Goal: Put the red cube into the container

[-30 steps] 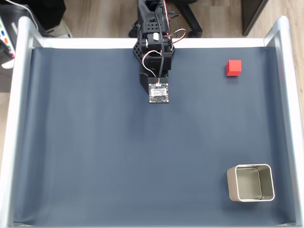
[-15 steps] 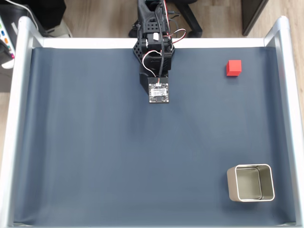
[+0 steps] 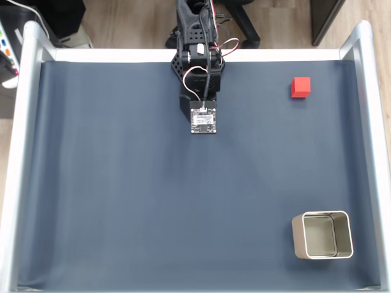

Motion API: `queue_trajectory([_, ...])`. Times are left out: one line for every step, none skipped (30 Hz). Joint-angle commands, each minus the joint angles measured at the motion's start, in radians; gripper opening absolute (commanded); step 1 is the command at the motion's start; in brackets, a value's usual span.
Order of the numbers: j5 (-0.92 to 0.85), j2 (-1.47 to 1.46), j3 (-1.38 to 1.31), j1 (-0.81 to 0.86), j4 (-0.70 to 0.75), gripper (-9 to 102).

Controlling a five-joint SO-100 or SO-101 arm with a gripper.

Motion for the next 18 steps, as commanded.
queue_trajectory([0.0,-0.028,-0.009,0.006,-0.137,0])
queue_trajectory([-0.008,-0.058,-0.02,0.006,-0.186,0])
queue_trajectory([-0.021,-0.1,-0.035,0.006,-0.227,0])
queue_trajectory([-0.035,-0.236,-0.135,-0.028,-0.302,0])
queue_trajectory([-0.029,-0.258,-0.161,-0.04,-0.31,0])
queue_trajectory([-0.023,-0.282,-0.192,-0.051,-0.316,0])
queue_trajectory([-0.017,-0.314,-0.227,-0.063,-0.316,0])
queue_trajectory([-0.009,-0.347,-0.265,-0.077,-0.314,0])
queue_trajectory([-0.006,-0.377,-0.304,-0.091,-0.311,0])
queue_trajectory([-0.006,-0.408,-0.339,-0.101,-0.31,0])
queue_trajectory([-0.008,-0.439,-0.374,-0.114,-0.31,0])
queue_trajectory([-0.011,-0.469,-0.408,-0.126,-0.308,0])
queue_trajectory([-0.014,-0.503,-0.442,-0.138,-0.305,0])
queue_trajectory([-0.017,-0.537,-0.474,-0.15,-0.302,0])
queue_trajectory([-0.021,-0.568,-0.505,-0.161,-0.295,0])
queue_trajectory([-0.021,-0.598,-0.537,-0.173,-0.285,0])
queue_trajectory([-0.021,-0.629,-0.571,-0.187,-0.273,0])
queue_trajectory([-0.021,-0.661,-0.607,-0.202,-0.253,0])
